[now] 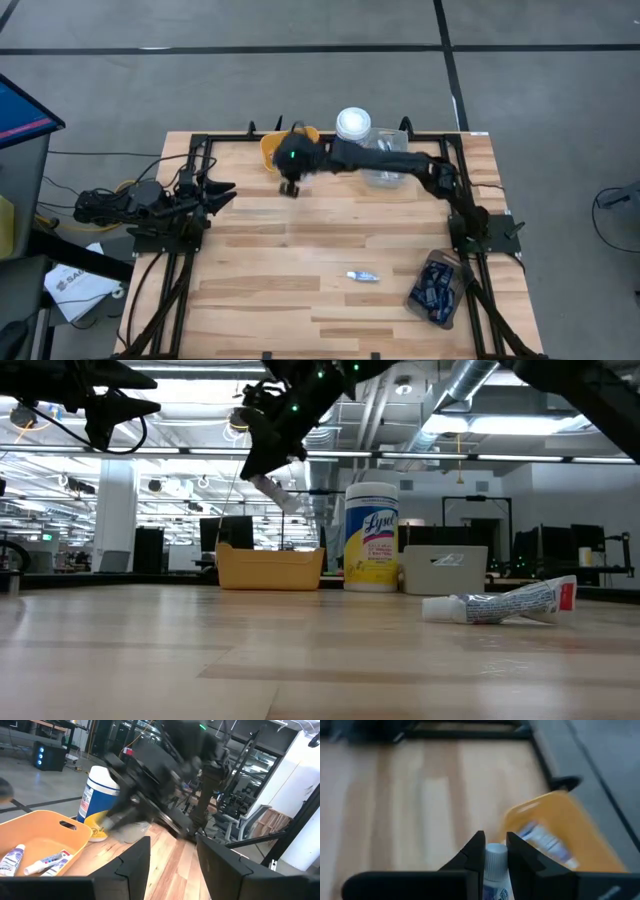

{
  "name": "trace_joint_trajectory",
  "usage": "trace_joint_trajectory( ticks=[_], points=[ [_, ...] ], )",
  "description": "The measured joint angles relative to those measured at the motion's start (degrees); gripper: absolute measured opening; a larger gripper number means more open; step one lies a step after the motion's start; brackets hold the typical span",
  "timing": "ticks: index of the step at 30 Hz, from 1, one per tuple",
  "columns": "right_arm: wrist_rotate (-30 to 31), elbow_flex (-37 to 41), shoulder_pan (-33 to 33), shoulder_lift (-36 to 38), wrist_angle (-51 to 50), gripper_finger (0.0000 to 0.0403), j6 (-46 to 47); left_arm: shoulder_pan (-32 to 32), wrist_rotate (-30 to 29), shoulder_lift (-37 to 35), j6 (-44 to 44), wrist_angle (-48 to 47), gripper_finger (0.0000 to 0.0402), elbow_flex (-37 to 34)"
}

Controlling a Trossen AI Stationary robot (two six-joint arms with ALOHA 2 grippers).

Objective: Pick & Place Travel size toiletries
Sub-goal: Put the violet toothpaste into the yellow bin

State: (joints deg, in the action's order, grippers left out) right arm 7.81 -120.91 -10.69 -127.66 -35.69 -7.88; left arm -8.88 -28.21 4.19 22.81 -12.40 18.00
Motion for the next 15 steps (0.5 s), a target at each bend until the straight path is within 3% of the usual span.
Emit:
trace_joint_trajectory(
  ticks=[8, 15],
  points=[
    [0.09, 0.01, -8.31, -1.21, 6.80, 0.0047, 2.34, -0.01, -0.02, 0.00, 0.00, 0.00, 0.0159, 0.00],
    [0.15, 0.07, -10.62, -5.90, 9.87, 0.0051, 3.96, 0.01, -0.04, 0.02, -0.01, 0.00, 0.0159, 0.00]
  ],
)
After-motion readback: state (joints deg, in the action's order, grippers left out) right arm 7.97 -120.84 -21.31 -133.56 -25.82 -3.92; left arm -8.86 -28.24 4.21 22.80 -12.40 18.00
